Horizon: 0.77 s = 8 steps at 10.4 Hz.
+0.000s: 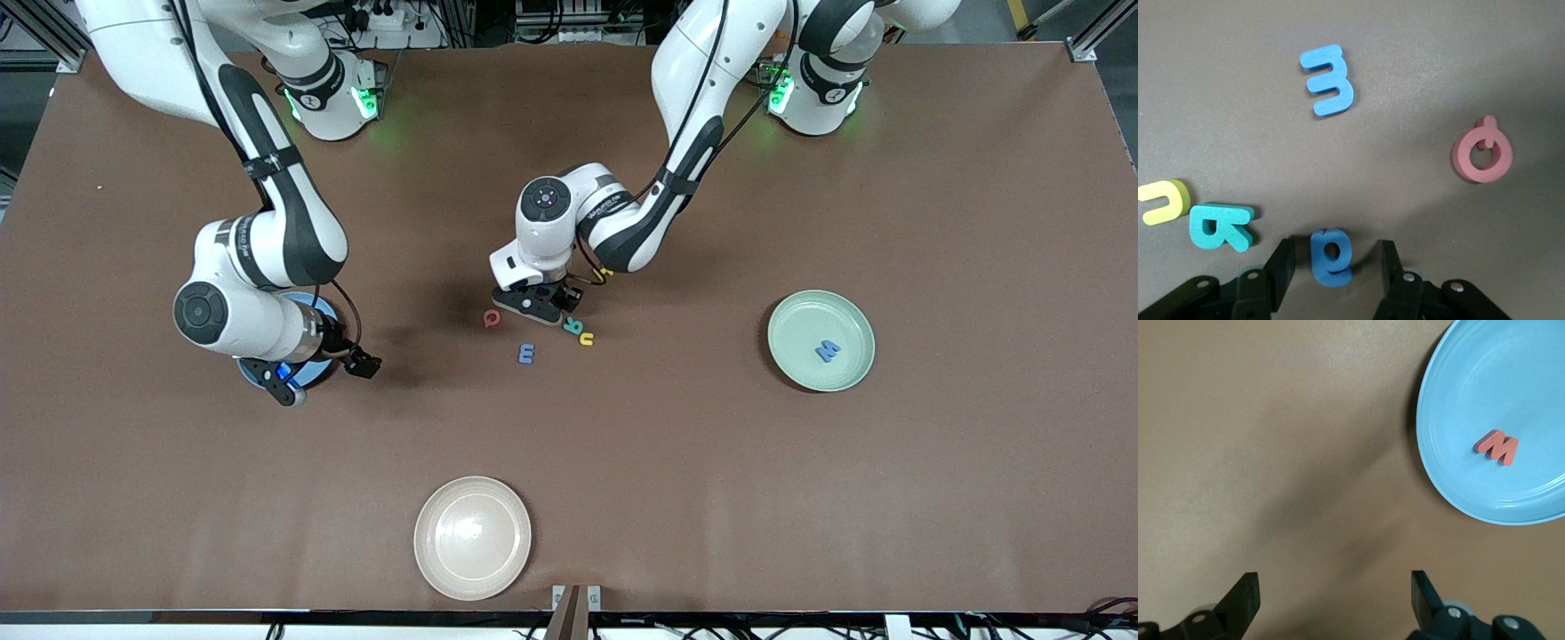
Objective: Sort upper and lower case letters into plates
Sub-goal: 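Lower the left gripper and grasp the yellow H letter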
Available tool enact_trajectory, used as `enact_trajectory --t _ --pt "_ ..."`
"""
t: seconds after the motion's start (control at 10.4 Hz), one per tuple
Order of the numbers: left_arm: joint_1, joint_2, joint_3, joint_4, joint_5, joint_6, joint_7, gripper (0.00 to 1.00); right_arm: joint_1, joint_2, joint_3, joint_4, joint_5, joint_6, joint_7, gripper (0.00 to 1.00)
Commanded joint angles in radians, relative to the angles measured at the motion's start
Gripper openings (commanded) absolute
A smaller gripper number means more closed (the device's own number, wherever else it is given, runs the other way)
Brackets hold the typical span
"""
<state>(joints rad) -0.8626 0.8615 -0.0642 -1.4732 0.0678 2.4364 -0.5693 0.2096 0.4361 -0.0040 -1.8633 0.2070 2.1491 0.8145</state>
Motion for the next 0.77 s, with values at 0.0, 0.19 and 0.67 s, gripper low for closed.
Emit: enact_trajectory --t 0.0,0.19,0.67 --pt "-0.015 0.01 0.017 0.025 -0.019 0.003 0.028 0.61 0.002 0.01 -0.001 0.021 0.012 -0.006 0.012 1.0" --pt "-0.009 -0.002 0.023 0.025 -0.026 0.001 0.026 0.61 0.004 0.012 -0.002 0.021 0.012 -0.006 0.014 1.0" --pt "-0.006 0.007 0.082 0.108 -0.121 0.012 0.031 0.61 0.063 0.013 -0.001 0.035 0.014 0.0 0.052 1.0"
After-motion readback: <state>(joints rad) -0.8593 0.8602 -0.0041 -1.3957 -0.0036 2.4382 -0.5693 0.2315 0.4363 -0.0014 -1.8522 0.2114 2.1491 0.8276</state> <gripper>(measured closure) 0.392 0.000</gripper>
